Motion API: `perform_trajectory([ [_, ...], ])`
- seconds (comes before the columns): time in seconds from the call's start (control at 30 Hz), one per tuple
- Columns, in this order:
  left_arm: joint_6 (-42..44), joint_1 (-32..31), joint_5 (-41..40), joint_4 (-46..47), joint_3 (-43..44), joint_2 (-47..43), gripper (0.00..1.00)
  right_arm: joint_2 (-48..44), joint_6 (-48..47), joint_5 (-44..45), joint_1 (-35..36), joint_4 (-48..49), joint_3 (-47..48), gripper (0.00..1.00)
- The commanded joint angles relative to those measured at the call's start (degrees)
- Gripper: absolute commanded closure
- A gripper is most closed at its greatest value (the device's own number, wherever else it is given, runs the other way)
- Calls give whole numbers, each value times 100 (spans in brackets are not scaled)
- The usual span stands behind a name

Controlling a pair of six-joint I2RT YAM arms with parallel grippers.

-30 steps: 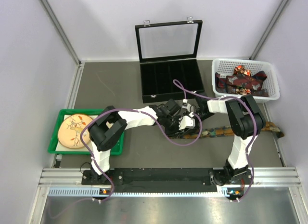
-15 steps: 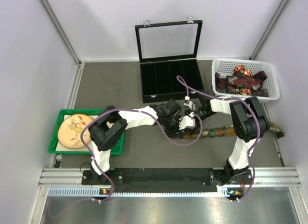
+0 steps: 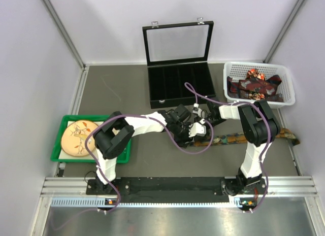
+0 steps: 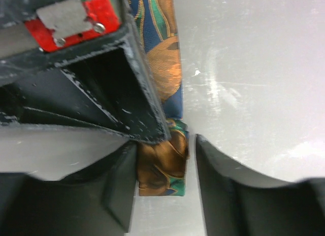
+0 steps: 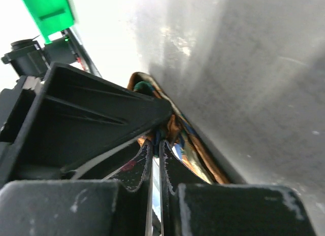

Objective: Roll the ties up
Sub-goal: Roll the tie at the center of the board.

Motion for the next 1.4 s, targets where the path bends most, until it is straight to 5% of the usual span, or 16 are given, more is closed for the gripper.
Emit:
perform_trajectory([
  [0.0, -3, 143, -255, -321, -243, 264, 39, 2, -398, 498, -83, -147, -20, 100],
  [0.23, -196, 390, -52, 565, -655, -377, 21, 19, -505, 640, -136, -236, 41, 100],
  [0.6, -416, -252, -843, 1165, -304, 184, 16, 2, -584, 684, -136, -288, 164, 100],
  [0.77, -680, -288, -1159, 1157, -164, 378, 32, 10, -602, 560, -127, -324, 304, 100],
  [0.93, -680, -288, -1370, 735, -549, 133, 63, 89, -610, 542, -57, -402, 533, 100],
  [1.13, -917, -288, -1634, 532, -1095, -281, 73, 203, -531, 604, 171, -412, 788, 100],
  [1.2, -978, -288, -1634, 558, -1121, -290, 70, 291, -496, 691, 189, -377, 814, 100],
  [1.27, -1040, -288, -1634, 611, -1095, -264, 52, 370, -496, 797, 215, -376, 832, 100],
  [1.37, -1014, -209, -1608, 637, -1060, -368, 41, 476, -592, 1051, 215, -490, 797, 100],
])
